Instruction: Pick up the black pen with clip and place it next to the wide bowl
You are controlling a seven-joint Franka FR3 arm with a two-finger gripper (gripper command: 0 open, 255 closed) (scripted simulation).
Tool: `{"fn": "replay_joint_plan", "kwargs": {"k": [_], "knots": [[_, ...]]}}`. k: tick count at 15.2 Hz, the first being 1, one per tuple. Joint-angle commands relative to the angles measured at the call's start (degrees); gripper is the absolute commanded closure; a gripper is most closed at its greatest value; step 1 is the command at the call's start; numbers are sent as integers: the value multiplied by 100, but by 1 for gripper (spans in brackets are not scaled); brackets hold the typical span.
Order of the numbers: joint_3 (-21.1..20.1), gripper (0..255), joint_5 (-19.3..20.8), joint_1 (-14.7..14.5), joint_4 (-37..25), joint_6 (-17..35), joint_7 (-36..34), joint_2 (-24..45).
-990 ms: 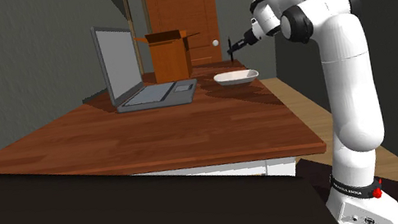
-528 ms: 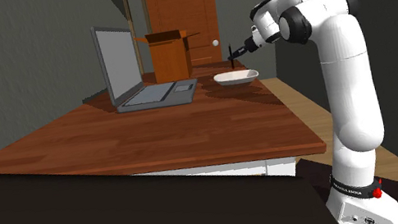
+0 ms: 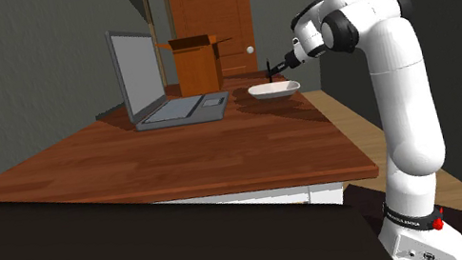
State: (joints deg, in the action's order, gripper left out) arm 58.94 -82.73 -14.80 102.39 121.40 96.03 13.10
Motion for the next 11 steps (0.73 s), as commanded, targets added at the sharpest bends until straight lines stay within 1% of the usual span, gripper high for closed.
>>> {"fn": "replay_joint_plan", "kwargs": {"k": [1,5,6,11], "knots": [[-1,255,-7,1,12,2,15,-1],[-1,255,-7,1,11,1,14,-1],[-1,0,-7,1,11,1,14,-1],[-1,0,-7,1,11,1,14,-1]]}}
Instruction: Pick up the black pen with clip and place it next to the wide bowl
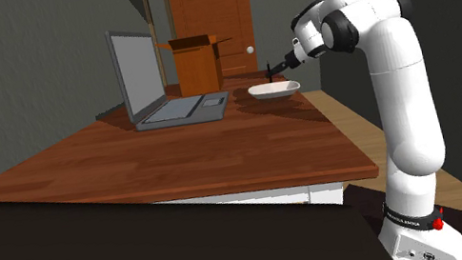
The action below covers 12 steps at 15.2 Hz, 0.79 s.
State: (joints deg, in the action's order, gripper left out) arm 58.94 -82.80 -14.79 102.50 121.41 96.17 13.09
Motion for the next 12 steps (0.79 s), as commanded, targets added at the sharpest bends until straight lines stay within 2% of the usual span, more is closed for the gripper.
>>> {"fn": "replay_joint_plan", "kwargs": {"k": [1,4,12], "knots": [[79,0,184,-59,102,15,-20,-209],[276,0,766,-218,352,96,-128,-831],[259,0,768,-202,352,98,-129,-833]]}}
